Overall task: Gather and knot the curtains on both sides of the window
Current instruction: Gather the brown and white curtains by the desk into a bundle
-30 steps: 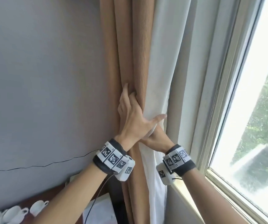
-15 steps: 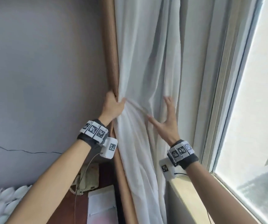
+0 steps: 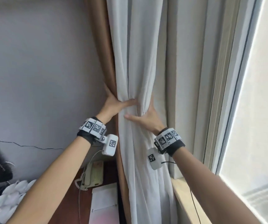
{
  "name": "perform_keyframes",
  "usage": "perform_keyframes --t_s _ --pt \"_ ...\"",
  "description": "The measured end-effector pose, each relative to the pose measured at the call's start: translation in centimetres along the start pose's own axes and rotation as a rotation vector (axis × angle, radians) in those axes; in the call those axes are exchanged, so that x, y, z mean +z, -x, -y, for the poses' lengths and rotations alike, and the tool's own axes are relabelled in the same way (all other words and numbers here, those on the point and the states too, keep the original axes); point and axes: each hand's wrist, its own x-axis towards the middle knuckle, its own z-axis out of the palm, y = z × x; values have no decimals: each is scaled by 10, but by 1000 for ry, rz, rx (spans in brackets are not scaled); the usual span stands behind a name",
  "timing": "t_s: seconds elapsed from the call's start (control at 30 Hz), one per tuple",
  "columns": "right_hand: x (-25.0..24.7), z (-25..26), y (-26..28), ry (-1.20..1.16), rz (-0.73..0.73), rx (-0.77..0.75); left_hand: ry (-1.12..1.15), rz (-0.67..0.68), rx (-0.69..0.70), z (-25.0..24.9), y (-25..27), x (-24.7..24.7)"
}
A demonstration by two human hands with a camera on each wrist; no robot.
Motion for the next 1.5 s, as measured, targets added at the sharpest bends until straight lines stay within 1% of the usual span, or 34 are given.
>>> perform_keyframes --t_s 0.07,0.13,0.2,0.27,0.33,0.37,0.4,0.43,0.47,0.53,0.57,0.6,0.63,0.67,0.73,0.77,0.8,0.83,0.87,0.9,0.93,0.97,1.0,1.03,1.07,1.13,1.2,1.23,1.27,1.4,1.47,1.5 --pt "5 6 -3 -27 88 -30 28 121 13 -10 -5 5" --pt "-2 12 -1 -85 154 0 36 166 32 -12 -14 9" --pt "-18 16 7 -71 168 26 85 126 16 -9 -24 12" --pt "-31 18 21 28 54 41 88 47 19 -6 -27 22" --pt "-38 21 36 76 -57 28 -17 -24 42 -6 -27 40" --pt "-39 24 39 57 -70 25 -103 -52 54 -11 -22 49" --pt "-39 26 39 25 -63 31 -182 -83 94 -16 -15 59" --pt "-40 28 34 -5 -68 44 -230 -82 154 -19 -11 68" --pt "-43 29 26 -28 -100 62 -245 -47 246 -22 -4 79" --pt "-52 34 7 -30 -136 88 -190 93 393 -25 15 96" --pt "-56 38 -2 16 -126 104 -129 187 408 -26 24 102" --pt "-58 41 -9 88 -106 130 -121 239 421 -20 28 106" --pt "-59 41 -16 170 -94 162 -169 276 451 -11 30 104" --pt "-61 39 -23 236 -107 185 -216 367 473 2 28 100" --pt "-63 31 -36 273 -231 205 -180 591 408 32 24 82" --pt "-63 26 -40 273 -306 206 -143 658 366 47 21 67" --pt "-63 21 -44 288 -369 213 -102 665 355 56 19 56" --pt "-62 19 -47 314 -411 222 -57 568 372 61 15 41" --pt "-60 17 -50 331 -429 233 0 402 380 64 9 28" --pt "-56 16 -52 332 -431 242 39 210 332 66 -1 15" --pt "-52 16 -53 325 -430 247 59 53 244 67 -17 2" --pt "-46 17 -53 318 -431 252 65 -32 132 68 -38 -11" --pt "-41 18 -53 316 -430 252 65 -49 9 68 -60 -22" --pt "-36 18 -53 319 -430 255 61 -27 -84 64 -80 -29" --pt "-32 18 -52 324 -428 259 56 13 -140 62 -99 -33" --pt "-28 20 -50 333 -431 261 66 132 -192 57 -126 -31" --pt "-28 23 -46 343 -452 255 74 227 -223 48 -135 -18" --pt "-30 24 -44 358 -474 253 57 253 -231 44 -133 -9" --pt "-33 25 -43 383 -503 255 36 252 -205 41 -126 0" --pt "-39 28 -42 462 -620 240 70 170 63 36 -77 27" --pt "-34 30 -46 473 -605 254 73 131 185 31 -52 30" --pt "-29 32 -47 475 -574 256 77 146 243 28 -42 29"
